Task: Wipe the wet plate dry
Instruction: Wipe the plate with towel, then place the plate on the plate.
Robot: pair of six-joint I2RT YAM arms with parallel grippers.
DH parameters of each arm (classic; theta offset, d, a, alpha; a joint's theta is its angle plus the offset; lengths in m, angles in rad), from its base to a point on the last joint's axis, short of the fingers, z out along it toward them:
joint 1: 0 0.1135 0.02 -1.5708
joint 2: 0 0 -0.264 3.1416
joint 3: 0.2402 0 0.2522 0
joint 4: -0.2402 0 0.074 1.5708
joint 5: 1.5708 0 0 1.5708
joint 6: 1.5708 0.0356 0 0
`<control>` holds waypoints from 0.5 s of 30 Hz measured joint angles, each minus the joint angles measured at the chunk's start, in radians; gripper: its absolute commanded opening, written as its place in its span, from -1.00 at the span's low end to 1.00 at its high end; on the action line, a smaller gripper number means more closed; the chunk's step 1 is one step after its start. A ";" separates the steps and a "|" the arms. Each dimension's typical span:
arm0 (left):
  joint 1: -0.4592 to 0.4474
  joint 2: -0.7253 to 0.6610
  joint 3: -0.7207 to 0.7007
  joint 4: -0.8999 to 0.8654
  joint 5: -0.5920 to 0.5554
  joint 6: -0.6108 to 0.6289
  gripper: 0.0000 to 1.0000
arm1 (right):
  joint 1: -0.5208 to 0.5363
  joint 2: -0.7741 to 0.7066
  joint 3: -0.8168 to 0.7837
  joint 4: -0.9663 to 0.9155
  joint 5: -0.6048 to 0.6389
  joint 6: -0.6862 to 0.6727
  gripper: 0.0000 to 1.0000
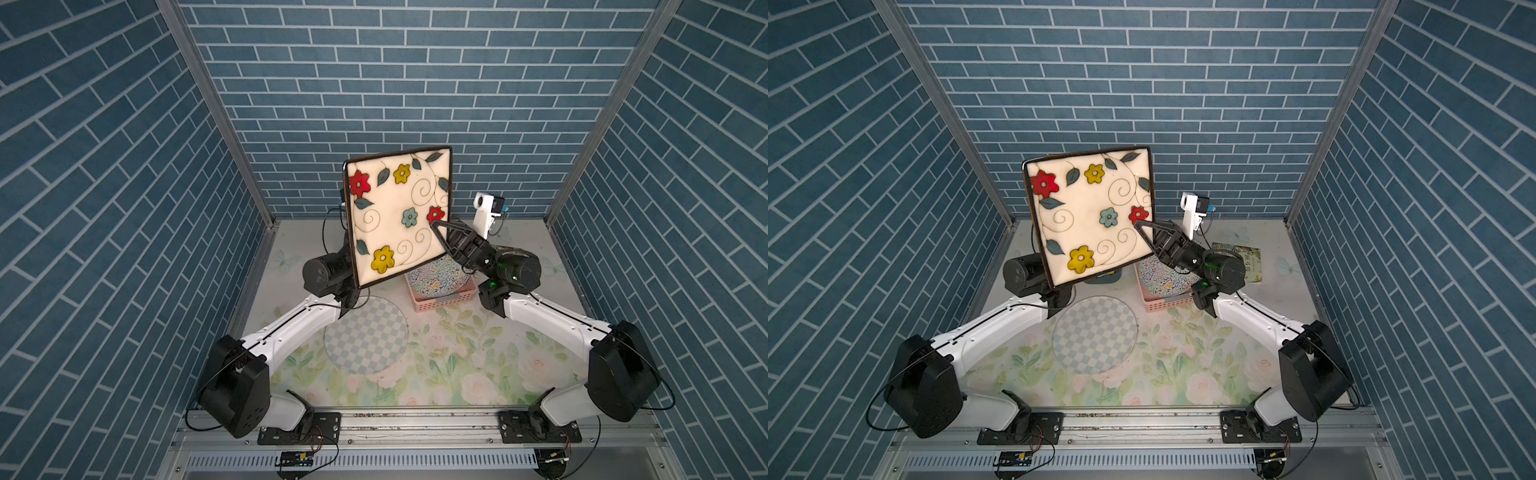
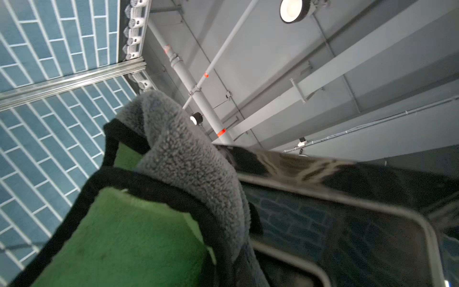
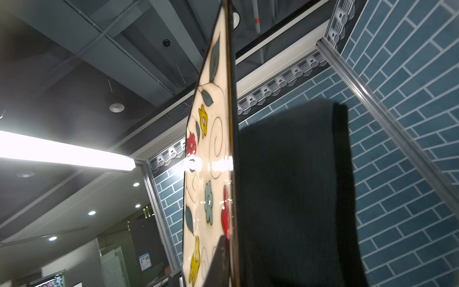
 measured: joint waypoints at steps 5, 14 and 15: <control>0.082 -0.188 -0.037 -0.372 0.067 0.231 -1.00 | -0.154 -0.063 -0.071 -0.037 0.047 0.029 -1.00; 0.153 -0.443 0.377 -1.420 -0.303 1.096 -1.00 | -0.256 -0.397 -0.373 -0.645 0.241 -0.203 -1.00; 0.154 -0.445 0.392 -1.466 -0.342 1.140 -1.00 | -0.244 -0.418 -0.389 -0.725 0.251 -0.240 -1.00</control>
